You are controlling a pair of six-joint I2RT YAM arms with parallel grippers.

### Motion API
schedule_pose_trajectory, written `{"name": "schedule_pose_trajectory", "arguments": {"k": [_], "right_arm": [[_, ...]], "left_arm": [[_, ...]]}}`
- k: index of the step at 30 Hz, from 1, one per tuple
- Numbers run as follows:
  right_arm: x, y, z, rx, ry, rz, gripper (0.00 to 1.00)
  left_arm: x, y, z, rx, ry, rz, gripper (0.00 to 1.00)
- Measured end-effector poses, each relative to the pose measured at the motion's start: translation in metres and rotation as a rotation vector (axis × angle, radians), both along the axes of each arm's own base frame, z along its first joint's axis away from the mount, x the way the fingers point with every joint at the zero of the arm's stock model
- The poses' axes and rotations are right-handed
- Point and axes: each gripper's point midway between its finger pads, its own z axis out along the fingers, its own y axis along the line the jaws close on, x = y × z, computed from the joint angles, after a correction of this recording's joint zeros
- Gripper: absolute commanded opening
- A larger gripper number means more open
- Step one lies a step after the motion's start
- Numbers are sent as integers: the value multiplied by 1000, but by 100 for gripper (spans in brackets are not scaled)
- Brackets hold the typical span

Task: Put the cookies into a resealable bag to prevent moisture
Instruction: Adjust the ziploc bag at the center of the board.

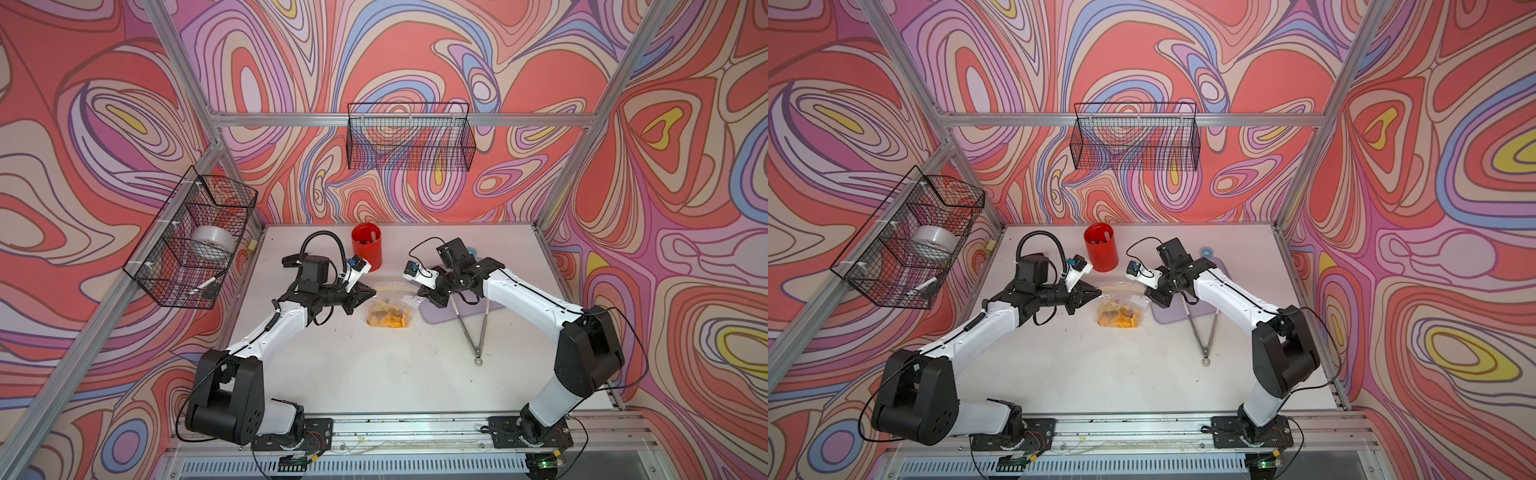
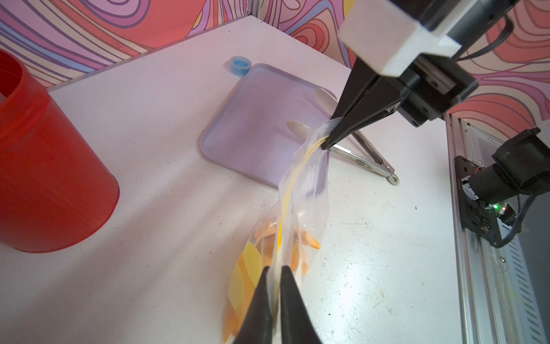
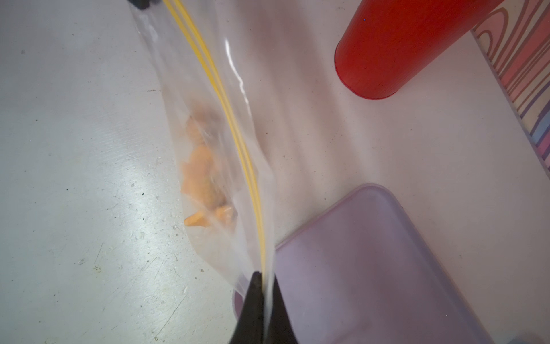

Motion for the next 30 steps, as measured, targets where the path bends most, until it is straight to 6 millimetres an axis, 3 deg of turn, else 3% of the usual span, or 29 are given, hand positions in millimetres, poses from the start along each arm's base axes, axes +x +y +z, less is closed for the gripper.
{"name": "schedule_pose_trajectory", "arguments": {"k": [4, 6, 8, 12, 14, 16, 17, 19, 26, 30], "right_arm": [[0, 0, 0, 0, 1, 0, 0], [0, 0, 0, 1, 0, 1, 0], [0, 0, 0, 2, 0, 1, 0], [0, 0, 0, 1, 1, 0, 1], [0, 0, 0, 0, 1, -5, 17], [2, 0, 0, 0, -3, -14, 26], [3, 0, 1, 1, -10, -15, 24], [6, 1, 3, 5, -24, -12, 0], [1, 5, 9, 39, -16, 5, 0], [-11, 9, 38, 98, -50, 37, 0]], "left_arm": [[1, -2, 1, -23, 4, 4, 43], [2, -4, 4, -43, 1, -3, 30], [4, -6, 3, -61, 8, -11, 0], [8, -10, -8, -80, 46, -21, 0], [9, -11, -10, -84, 58, -21, 0], [9, -11, -10, -85, 57, -20, 0], [10, -11, -9, -86, 53, -20, 0], [9, -11, -9, -86, 51, -20, 0], [3, -7, 8, -76, 8, -11, 0], [-17, -4, 28, -34, -53, -21, 0]]}}
